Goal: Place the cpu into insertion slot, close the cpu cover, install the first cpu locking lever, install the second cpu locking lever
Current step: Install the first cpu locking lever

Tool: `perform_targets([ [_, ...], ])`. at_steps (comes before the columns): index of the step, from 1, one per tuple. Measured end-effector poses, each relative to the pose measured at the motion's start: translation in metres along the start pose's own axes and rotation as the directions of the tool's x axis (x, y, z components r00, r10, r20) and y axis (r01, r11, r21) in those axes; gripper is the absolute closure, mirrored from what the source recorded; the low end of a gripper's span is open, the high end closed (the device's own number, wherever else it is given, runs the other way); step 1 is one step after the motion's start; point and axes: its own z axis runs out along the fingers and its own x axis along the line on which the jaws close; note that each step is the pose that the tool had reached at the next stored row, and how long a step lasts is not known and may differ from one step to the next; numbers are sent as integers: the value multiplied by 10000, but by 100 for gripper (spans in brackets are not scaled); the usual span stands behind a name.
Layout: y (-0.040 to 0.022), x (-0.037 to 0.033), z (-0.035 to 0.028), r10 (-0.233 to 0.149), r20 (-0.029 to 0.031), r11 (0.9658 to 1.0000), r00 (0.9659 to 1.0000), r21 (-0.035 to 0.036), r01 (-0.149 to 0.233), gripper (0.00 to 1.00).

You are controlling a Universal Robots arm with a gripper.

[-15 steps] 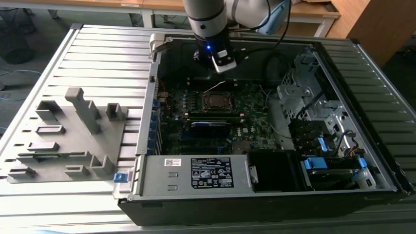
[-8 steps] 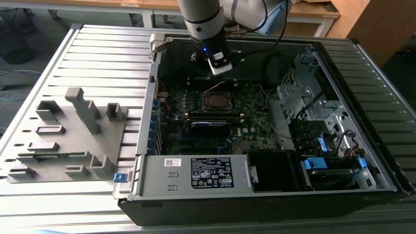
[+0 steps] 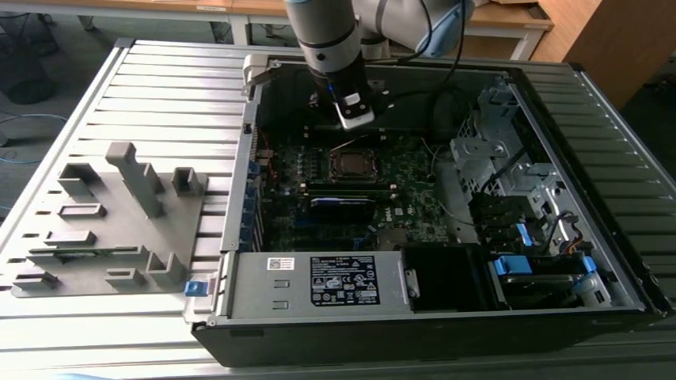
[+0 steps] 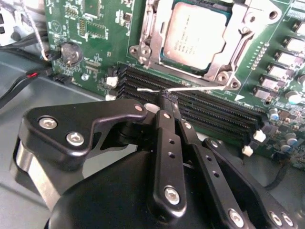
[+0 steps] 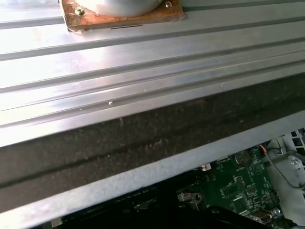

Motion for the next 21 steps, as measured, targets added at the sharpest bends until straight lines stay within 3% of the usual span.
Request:
perform_targets([
  [9, -82, 18, 124, 124, 32, 9999, 9999, 34, -124, 89],
  [14, -90, 20, 164, 251, 66, 9997, 9997, 65, -252, 89],
  [21, -72, -34, 186, 402, 107, 9991, 9991, 101, -403, 89],
])
